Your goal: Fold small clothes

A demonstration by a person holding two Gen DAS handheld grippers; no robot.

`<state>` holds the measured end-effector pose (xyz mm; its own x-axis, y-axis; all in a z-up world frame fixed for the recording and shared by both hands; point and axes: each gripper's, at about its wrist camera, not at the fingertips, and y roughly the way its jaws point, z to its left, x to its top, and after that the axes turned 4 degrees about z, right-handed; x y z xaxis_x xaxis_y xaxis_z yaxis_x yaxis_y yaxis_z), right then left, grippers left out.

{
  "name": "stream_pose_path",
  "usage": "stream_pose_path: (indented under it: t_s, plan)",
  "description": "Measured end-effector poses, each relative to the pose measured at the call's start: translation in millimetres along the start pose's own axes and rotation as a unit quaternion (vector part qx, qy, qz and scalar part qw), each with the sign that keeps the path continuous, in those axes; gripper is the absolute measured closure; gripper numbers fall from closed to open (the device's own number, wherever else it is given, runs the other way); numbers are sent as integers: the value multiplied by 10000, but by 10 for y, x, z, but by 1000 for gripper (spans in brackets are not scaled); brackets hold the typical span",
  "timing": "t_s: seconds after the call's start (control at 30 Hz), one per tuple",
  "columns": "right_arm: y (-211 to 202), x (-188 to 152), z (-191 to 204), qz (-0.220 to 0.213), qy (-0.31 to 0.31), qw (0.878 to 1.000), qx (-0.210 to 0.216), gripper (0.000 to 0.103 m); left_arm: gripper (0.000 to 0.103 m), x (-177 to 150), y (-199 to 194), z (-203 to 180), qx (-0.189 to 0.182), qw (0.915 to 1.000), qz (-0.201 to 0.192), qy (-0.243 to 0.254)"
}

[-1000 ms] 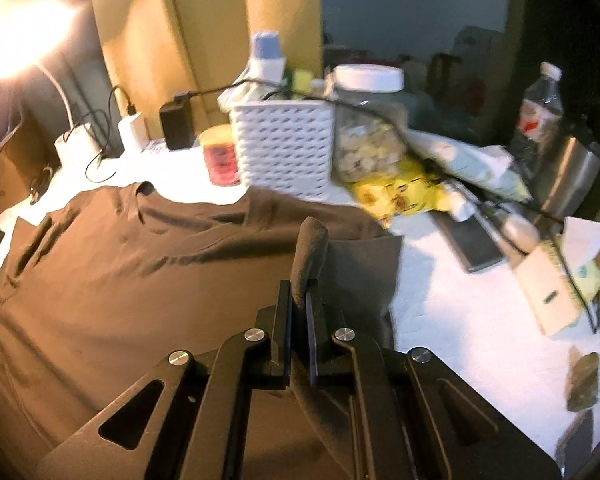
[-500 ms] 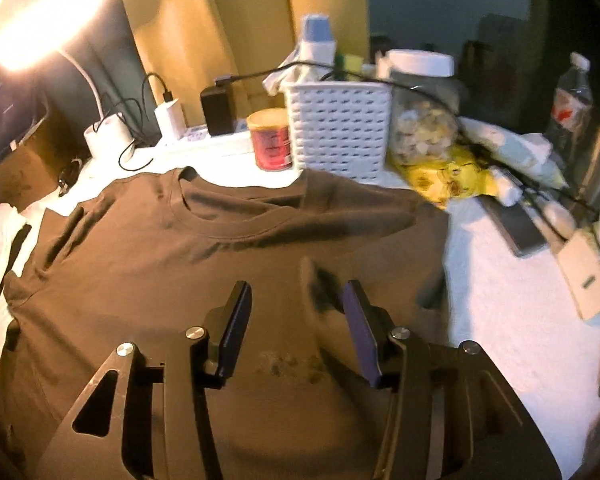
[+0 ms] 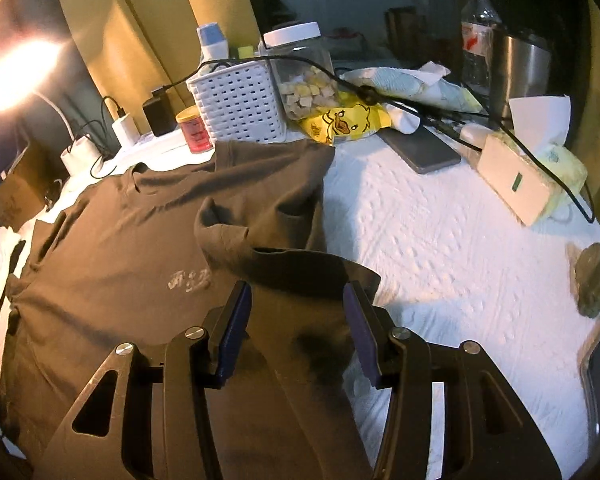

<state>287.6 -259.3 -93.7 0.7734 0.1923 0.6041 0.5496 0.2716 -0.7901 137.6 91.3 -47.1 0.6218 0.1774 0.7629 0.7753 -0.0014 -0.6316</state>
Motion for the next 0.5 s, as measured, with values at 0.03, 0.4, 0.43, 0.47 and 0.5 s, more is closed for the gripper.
stream_pose_path:
  t_s: [0.03, 0.4, 0.43, 0.47, 0.5]
  plan:
    - [-21, 3, -10, -56, 6, 10000, -17, 52, 1, 5, -14, -20, 1, 10000, -13, 30]
    - [80, 11, -265, 131, 341, 9982, 481, 34, 1, -43, -173, -49, 212, 9997, -26, 84]
    - [69, 3, -229, 106, 299, 9977, 592, 34, 1, -46, -182, -52, 221, 9997, -24, 79]
    - [54, -1, -176, 84, 216, 9972, 716, 34, 1, -48, -189, -59, 229, 9997, -24, 78]
    - [31, -3, -105, 44, 66, 9964, 842, 34, 1, -50, -196, -67, 228, 9997, -23, 78]
